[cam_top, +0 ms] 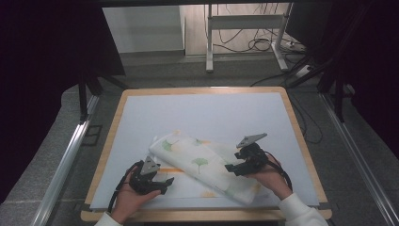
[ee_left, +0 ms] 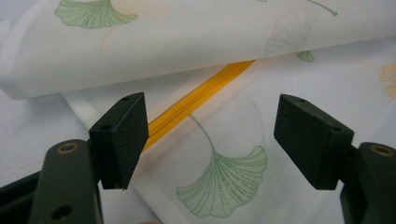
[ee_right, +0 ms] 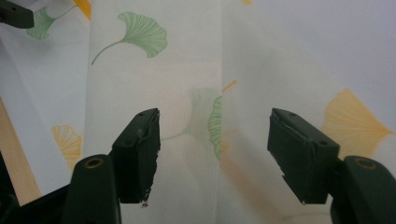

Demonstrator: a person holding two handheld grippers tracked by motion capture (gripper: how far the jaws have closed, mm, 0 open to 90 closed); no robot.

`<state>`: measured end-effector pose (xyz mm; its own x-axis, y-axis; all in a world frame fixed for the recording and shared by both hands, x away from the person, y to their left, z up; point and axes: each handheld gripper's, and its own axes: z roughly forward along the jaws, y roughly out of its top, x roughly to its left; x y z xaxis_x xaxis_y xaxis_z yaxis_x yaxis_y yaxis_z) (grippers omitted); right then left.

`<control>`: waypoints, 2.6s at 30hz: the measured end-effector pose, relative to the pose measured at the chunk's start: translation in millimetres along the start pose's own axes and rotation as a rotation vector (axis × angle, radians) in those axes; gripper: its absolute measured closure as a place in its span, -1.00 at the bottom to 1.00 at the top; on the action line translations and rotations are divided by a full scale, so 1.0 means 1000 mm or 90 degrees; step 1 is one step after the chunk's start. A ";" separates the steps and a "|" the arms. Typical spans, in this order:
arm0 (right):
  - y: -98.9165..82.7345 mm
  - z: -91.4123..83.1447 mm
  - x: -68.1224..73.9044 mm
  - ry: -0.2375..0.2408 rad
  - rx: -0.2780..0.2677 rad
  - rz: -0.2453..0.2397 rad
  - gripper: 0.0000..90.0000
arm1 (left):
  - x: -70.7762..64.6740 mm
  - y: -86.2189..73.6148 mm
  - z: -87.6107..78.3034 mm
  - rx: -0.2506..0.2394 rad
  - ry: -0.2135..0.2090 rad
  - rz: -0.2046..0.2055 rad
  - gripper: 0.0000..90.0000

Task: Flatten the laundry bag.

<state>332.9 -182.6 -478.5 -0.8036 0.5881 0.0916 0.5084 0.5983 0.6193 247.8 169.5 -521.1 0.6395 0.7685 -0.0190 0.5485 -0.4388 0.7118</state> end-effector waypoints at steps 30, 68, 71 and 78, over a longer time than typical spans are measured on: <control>-0.019 0.024 0.023 0.054 0.120 -0.052 0.94 | 0.000 -0.002 0.003 0.016 -0.004 0.012 -0.44; 0.018 -0.032 -0.022 -0.093 -0.067 -0.062 0.97 | 0.001 -0.003 0.011 0.031 -0.017 0.012 -0.15; 0.021 -0.032 -0.028 -0.095 -0.070 -0.052 0.97 | 0.002 -0.003 0.010 0.029 -0.030 0.007 0.11; 0.029 -0.033 -0.041 -0.102 -0.071 -0.036 0.97 | 0.003 -0.002 0.009 0.030 -0.059 0.004 0.38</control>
<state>370.5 -207.4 -439.0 -0.7657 0.6398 -0.0660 0.4191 0.5741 0.7033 253.5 168.2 -528.8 0.6887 0.7205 -0.0814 0.5682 -0.4665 0.6779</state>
